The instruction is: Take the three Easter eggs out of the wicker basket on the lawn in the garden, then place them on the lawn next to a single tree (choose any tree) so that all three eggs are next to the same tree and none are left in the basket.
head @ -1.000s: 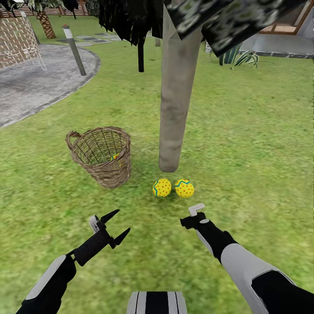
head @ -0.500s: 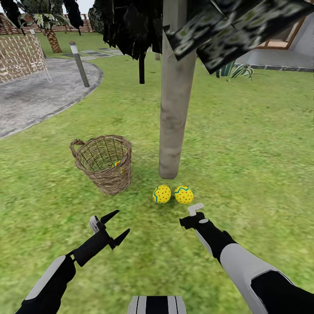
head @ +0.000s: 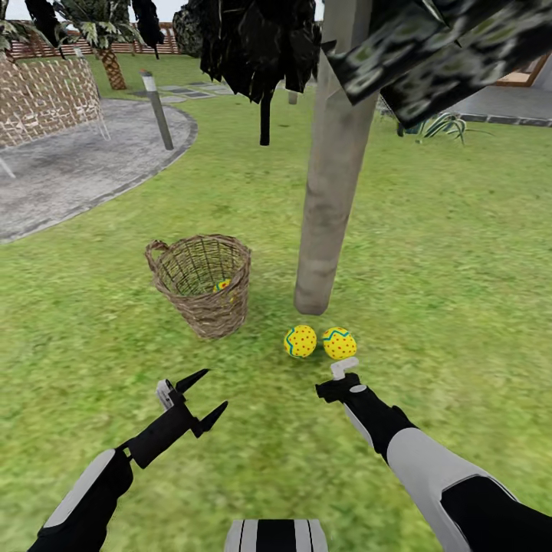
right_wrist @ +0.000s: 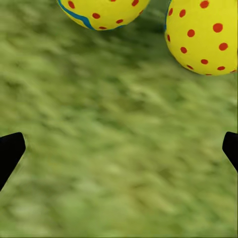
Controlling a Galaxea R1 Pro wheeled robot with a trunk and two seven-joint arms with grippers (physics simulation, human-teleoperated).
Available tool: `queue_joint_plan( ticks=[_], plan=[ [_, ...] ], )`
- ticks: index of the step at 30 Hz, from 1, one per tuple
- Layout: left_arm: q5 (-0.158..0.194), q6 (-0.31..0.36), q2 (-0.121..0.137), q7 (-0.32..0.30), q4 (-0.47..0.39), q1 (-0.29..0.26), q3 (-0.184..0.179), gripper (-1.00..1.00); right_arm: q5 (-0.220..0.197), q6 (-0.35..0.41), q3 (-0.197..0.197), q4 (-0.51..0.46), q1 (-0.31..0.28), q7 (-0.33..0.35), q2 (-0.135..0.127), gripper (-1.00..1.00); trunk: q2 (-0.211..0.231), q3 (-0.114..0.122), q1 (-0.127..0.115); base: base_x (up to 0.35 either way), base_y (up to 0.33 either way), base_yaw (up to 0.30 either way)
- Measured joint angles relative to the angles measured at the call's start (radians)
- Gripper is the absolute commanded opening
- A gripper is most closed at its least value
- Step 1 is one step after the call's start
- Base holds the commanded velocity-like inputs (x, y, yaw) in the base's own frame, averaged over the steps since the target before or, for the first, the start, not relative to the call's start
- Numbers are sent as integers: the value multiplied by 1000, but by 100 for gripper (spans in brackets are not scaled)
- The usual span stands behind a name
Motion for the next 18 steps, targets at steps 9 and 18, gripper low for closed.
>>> queue_joint_plan(
  ticks=[9, 18],
  plan=[
    [1, -1, 0, 0, 2, 0, 0, 100, 0, 0, 0, 0, 0, 0, 0, 100, 0, 0, 0, 0, 294, 1],
    [1, 0, 0, 0, 2, 0, 1, 100, 0, 1, 0, 0, 0, 0, -1, 100, 0, 0, 0, 4, 296, 0]
  ],
)
